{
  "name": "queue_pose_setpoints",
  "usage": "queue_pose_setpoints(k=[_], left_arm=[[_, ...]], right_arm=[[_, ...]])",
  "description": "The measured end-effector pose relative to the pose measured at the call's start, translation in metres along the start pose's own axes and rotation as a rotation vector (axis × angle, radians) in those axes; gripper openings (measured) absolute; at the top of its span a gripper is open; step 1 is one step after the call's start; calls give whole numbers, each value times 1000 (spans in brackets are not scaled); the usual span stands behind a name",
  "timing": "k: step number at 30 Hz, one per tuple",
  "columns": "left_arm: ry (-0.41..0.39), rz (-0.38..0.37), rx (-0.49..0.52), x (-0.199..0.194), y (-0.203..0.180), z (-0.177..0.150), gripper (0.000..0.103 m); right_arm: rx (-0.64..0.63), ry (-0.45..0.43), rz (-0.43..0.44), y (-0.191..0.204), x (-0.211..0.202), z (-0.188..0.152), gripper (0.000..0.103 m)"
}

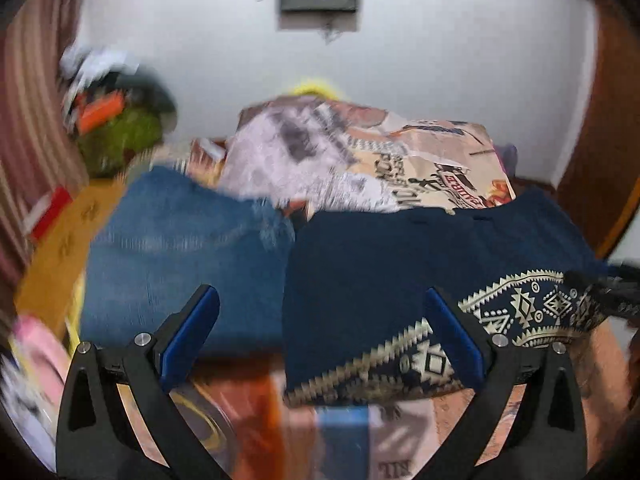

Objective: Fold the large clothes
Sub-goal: 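Grasp the tribal-print hem with both grippers and lift the hoodie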

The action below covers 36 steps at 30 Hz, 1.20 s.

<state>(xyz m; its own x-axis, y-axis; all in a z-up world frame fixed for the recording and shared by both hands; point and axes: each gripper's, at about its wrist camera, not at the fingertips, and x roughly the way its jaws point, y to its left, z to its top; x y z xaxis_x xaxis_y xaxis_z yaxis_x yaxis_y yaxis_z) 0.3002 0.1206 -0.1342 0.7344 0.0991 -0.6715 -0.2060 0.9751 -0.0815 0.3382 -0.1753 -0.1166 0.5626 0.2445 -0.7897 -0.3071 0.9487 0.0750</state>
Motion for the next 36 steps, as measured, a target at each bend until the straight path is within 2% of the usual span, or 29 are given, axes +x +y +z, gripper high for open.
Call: queue_pose_setpoints(k=[1, 3, 7, 10, 15, 22, 25, 28, 29, 30, 31, 33, 34, 36], left_arm=[[18, -13, -44, 2, 5, -4, 103], [87, -104, -192, 10, 20, -22, 103], [253, -222, -400, 42, 38, -52, 103], [336, -299, -503, 62, 42, -70, 103], [398, -431, -611, 91, 36, -79, 103], [343, -477, -758, 114, 36, -75, 103], [291, -439, -791, 122, 33, -74, 103], [272, -343, -792, 123, 20, -67, 102], [266, -314, -797, 122, 17, -66, 96], [257, -283, -806, 118, 13, -65, 85], [251, -273, -809, 117, 11, -65, 80], [231, -270, -815, 110, 6, -62, 57], [225, -271, -805, 106, 3, -60, 53], [202, -259, -746, 93, -6, -51, 39]], right_arm=[[16, 16, 2, -1, 6, -2, 61], [15, 45, -10, -1, 19, -8, 62], [-44, 22, -33, 5, 26, -18, 71], [-75, 16, -40, 8, 25, -22, 72], [-88, 6, -38, 8, 26, -27, 74], [-88, -4, -28, 7, 28, -28, 79], [-91, 3, -32, 8, 27, -30, 79], [-90, 6, -37, 9, 27, -30, 80], [-89, 8, -38, 9, 28, -29, 80], [-87, 13, -39, 10, 28, -29, 80], [-86, 17, -40, 10, 27, -29, 80], [-85, 27, -43, 9, 26, -28, 80], [-85, 33, -46, 10, 25, -28, 80], [-94, 49, -53, 10, 22, -27, 80]])
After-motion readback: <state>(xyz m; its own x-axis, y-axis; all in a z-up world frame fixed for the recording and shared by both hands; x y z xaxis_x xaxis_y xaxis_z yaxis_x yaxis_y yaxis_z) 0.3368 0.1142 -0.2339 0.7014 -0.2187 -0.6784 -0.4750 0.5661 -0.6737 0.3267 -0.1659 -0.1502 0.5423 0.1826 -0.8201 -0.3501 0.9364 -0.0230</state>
